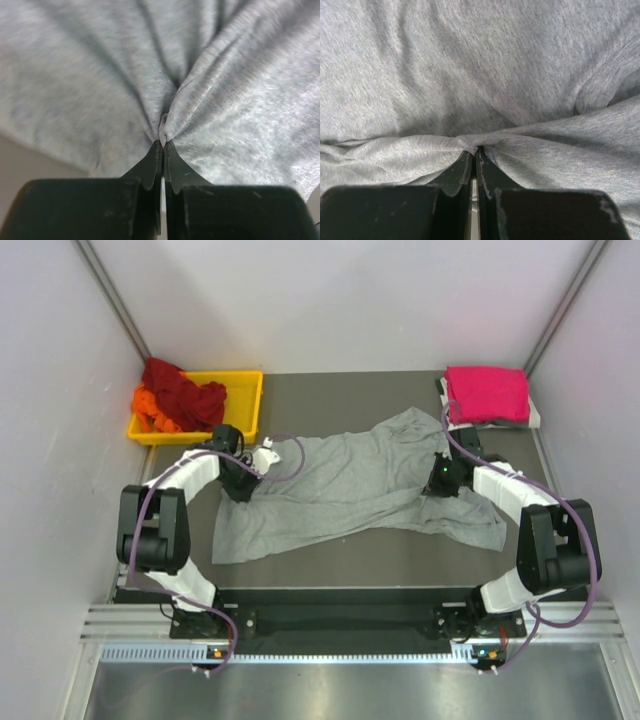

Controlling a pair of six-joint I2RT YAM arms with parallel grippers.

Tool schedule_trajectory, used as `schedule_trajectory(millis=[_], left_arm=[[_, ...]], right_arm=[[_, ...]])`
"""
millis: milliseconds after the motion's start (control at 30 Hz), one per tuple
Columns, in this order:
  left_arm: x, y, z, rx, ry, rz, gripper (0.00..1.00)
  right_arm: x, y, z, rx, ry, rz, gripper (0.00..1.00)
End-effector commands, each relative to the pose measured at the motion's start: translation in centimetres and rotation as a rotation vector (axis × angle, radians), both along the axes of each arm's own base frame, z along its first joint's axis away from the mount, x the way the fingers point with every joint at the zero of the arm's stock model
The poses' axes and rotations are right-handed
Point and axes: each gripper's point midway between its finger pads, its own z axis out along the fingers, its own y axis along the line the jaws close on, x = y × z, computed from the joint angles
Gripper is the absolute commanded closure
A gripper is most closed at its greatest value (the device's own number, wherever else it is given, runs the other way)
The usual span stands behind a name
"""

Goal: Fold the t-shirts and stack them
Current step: Fold the tshirt

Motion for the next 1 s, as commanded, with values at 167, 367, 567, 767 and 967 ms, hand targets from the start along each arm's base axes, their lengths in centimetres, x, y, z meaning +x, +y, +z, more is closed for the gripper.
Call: schedule_trajectory(millis=[167,367,567,767,967], left_arm=[[2.3,5.2,4.2,0.146,-0.139,0.245,1.0],[4.2,8.6,2.8,0.266,-0.151,0.386,1.0],[5.7,8.2,2.2,0.244,-0.154,0.408,0.71],[7.4,7.9,6.9,0.193,-0.292,0.454,0.49],[2.0,3.9,10.7,0.077,-0.379,0.208,0.52]], right_arm=[[2.3,1.7,2.7,0.061,-0.142,0.026,1.0],[3.4,3.4,2.3,0.072,-0.144,0.059,1.0],[3.6,3.2,1.7,0.048,-0.122,0.056,0.54],[1.9,-2.0,4.1,-0.028,-0.143,-0.102,0.37],[-5.2,-10.6,3.1,-0.038,-0.081,-0.399,0.25]])
